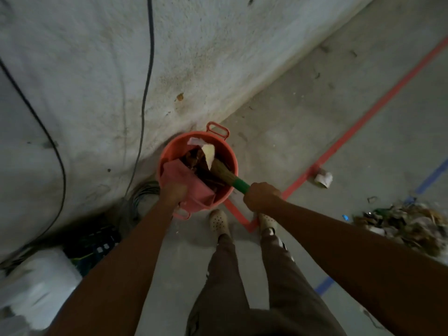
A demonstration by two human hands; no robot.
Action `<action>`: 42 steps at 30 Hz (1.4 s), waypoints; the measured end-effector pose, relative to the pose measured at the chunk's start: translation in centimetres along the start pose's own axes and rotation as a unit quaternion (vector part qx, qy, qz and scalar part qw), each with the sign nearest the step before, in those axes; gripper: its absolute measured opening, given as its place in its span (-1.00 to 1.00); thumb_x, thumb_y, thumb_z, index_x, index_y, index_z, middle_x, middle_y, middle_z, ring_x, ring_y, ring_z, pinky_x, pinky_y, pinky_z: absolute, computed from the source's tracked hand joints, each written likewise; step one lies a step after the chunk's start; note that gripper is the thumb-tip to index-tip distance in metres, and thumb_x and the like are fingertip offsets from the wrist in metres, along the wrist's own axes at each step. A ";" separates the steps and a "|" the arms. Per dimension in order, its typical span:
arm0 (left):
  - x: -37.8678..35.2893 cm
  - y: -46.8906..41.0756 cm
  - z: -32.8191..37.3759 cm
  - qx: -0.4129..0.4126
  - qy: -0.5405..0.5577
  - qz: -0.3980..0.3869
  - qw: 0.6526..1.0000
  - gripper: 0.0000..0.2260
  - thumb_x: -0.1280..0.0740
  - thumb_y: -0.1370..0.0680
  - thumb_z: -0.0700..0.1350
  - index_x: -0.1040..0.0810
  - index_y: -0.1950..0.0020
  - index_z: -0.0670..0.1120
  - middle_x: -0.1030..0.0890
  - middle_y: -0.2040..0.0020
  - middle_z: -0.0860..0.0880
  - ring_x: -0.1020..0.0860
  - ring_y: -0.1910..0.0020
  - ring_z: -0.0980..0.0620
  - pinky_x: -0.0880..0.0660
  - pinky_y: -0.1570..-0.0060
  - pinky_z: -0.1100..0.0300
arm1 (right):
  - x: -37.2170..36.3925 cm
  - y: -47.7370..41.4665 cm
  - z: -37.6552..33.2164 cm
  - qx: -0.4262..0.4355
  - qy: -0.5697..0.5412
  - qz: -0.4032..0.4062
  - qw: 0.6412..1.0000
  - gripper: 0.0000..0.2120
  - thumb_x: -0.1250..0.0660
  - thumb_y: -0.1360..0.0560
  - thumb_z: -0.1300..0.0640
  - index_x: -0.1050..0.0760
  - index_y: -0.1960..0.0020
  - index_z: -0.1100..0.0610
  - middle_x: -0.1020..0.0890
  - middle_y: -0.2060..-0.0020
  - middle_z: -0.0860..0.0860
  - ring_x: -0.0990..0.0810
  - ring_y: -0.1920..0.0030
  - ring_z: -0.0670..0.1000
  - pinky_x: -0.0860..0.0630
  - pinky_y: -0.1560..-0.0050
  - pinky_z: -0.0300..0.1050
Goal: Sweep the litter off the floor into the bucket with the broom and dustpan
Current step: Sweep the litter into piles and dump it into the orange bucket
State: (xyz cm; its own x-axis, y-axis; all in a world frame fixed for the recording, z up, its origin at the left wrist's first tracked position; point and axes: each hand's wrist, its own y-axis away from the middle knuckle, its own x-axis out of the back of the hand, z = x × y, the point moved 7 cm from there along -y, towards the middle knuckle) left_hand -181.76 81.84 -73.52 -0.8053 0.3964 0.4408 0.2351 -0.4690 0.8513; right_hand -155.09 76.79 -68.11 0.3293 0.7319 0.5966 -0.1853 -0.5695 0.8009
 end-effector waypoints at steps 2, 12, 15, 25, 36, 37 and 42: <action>0.5 1.3 -0.6 -0.020 -0.011 -0.013 1.000 -0.80 -0.24 -0.64 -0.20 -0.40 0.19 -0.15 -0.44 0.30 -0.15 -0.41 0.43 -0.04 -0.38 0.44 0.23 | 0.3 2.5 0.1 -0.004 0.016 0.019 1.000 -0.81 -0.22 -0.59 0.03 -0.40 0.15 0.10 -0.47 0.31 -0.02 -0.48 0.36 -0.04 -0.42 0.35 -0.23; 1.6 5.8 -5.9 -0.023 0.025 -0.012 0.999 -0.90 -0.23 -0.59 -0.25 -0.50 0.06 -0.24 -0.43 0.37 -0.14 -0.38 0.49 -0.03 -0.30 0.58 0.29 | 1.4 12.1 2.6 -0.007 0.023 0.082 0.996 -0.82 -0.21 -0.59 0.01 -0.41 0.09 0.11 -0.43 0.32 0.00 -0.51 0.31 0.02 -0.42 0.32 -0.18; 1.3 7.1 -7.5 -0.019 0.013 -0.002 1.000 -0.83 -0.20 -0.58 -0.24 -0.52 -0.08 -0.27 -0.45 0.37 -0.14 -0.38 0.51 -0.02 -0.29 0.59 0.29 | 1.0 14.5 4.1 -0.004 0.027 0.099 0.995 -0.85 -0.21 -0.58 0.03 -0.41 0.06 0.11 -0.42 0.32 0.00 -0.51 0.27 0.05 -0.43 0.27 -0.16; -0.5 14.1 -11.1 -0.066 0.081 0.035 0.994 -0.90 -0.27 -0.57 -0.25 -0.50 -0.06 -0.22 -0.45 0.33 -0.10 -0.38 0.48 0.04 -0.22 0.70 0.38 | -3.7 18.8 7.7 0.018 -0.026 0.131 0.991 -0.82 -0.22 -0.55 0.02 -0.41 0.11 0.12 -0.48 0.31 0.01 -0.50 0.35 -0.01 -0.42 0.31 -0.17; -0.6 11.1 -12.2 -0.098 0.066 0.044 0.992 -0.84 -0.24 -0.56 -0.15 -0.43 0.22 -0.14 -0.42 0.41 -0.12 -0.35 0.53 0.02 -0.23 0.54 0.31 | -8.3 17.1 6.3 -0.012 -0.092 0.057 0.994 -0.74 -0.18 -0.60 0.08 -0.45 0.20 0.17 -0.52 0.35 0.01 -0.52 0.41 -0.02 -0.44 0.46 -0.22; -0.7 10.4 -12.5 -0.095 0.067 0.041 0.992 -0.83 -0.25 -0.55 -0.12 -0.44 0.22 -0.14 -0.44 0.43 -0.13 -0.35 0.54 0.00 -0.24 0.50 0.29 | -8.4 16.6 6.2 -0.017 -0.084 0.054 0.995 -0.75 -0.17 -0.60 0.08 -0.47 0.17 0.18 -0.52 0.34 0.01 -0.51 0.41 -0.02 -0.41 0.47 -0.22; -0.3 8.1 -12.6 -0.109 0.053 0.047 0.992 -0.64 -0.26 -0.57 0.15 -0.49 0.17 -0.14 -0.48 0.45 -0.12 -0.38 0.54 -0.03 -0.29 0.49 0.25 | -9.0 15.7 7.0 -0.044 -0.119 0.058 0.990 -0.70 -0.16 -0.64 -0.01 -0.42 0.14 0.17 -0.51 0.30 0.00 -0.54 0.30 0.02 -0.44 0.34 -0.18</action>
State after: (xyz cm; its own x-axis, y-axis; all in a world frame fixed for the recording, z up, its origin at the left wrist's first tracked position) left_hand -186.48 67.97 -70.37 -0.8409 0.2635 0.4727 0.1979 -0.6633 0.7217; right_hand -154.45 58.69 -61.27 0.5076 0.5481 0.6648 -0.3117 -0.6025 0.7348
